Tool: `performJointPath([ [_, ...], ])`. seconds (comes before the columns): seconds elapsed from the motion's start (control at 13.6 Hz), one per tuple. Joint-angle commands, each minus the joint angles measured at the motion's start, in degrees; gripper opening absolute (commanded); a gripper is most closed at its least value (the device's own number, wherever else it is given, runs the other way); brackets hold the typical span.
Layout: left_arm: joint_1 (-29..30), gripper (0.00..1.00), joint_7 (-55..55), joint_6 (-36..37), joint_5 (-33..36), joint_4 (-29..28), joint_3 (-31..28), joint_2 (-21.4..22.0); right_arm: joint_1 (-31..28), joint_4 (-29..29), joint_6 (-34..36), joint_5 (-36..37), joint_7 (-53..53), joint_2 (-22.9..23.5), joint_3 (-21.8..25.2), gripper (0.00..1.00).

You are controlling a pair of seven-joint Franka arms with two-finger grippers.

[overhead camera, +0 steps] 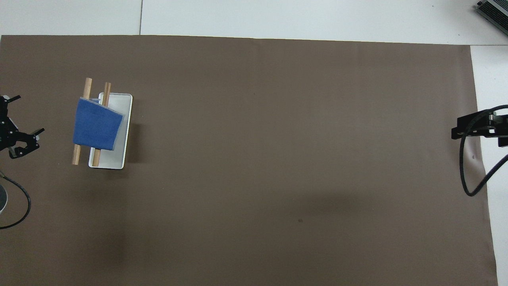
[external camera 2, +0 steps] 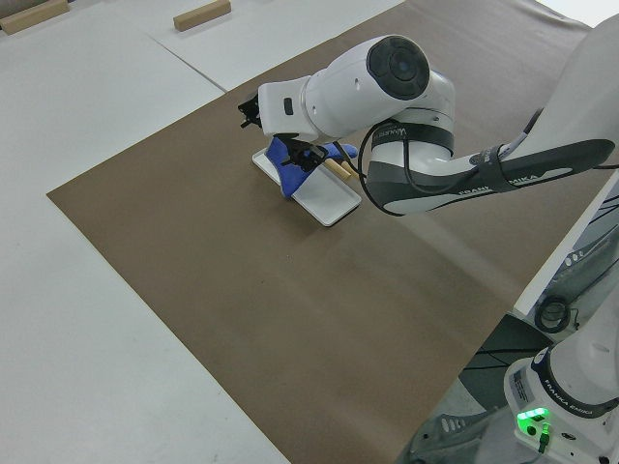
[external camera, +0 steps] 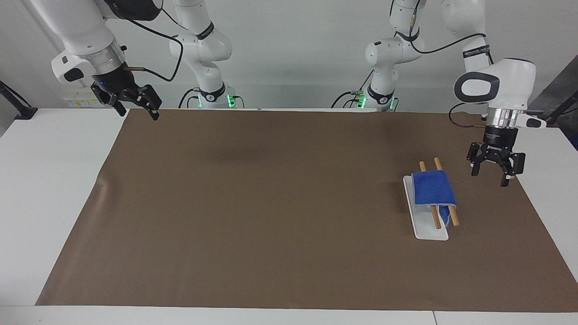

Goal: Right arm passes towel to left arm to hang

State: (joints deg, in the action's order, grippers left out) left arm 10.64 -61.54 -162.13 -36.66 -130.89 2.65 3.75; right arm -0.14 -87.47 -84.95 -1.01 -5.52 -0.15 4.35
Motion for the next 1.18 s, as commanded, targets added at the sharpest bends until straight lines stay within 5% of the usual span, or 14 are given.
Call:
performJointPath([
  [0.0,-2.7,1.0,0.4,1.5,3.1,0.7,-0.2,1.4,0.0,0.2,0.6,-0.7,1.6,0.3,0.4,1.0],
  [0.66,-16.6,1.0,4.8,13.8,29.2,6.4,0.0,1.5,0.1,-3.6,0.7,-1.4,2.0,-1.9,0.3,1.0],
  [1.1,-17.3,1.0,46.7,21.5,29.3,7.8,0.1,1.6,0.1,-3.6,0.1,-0.2,2.4,-1.9,0.4,1.0],
])
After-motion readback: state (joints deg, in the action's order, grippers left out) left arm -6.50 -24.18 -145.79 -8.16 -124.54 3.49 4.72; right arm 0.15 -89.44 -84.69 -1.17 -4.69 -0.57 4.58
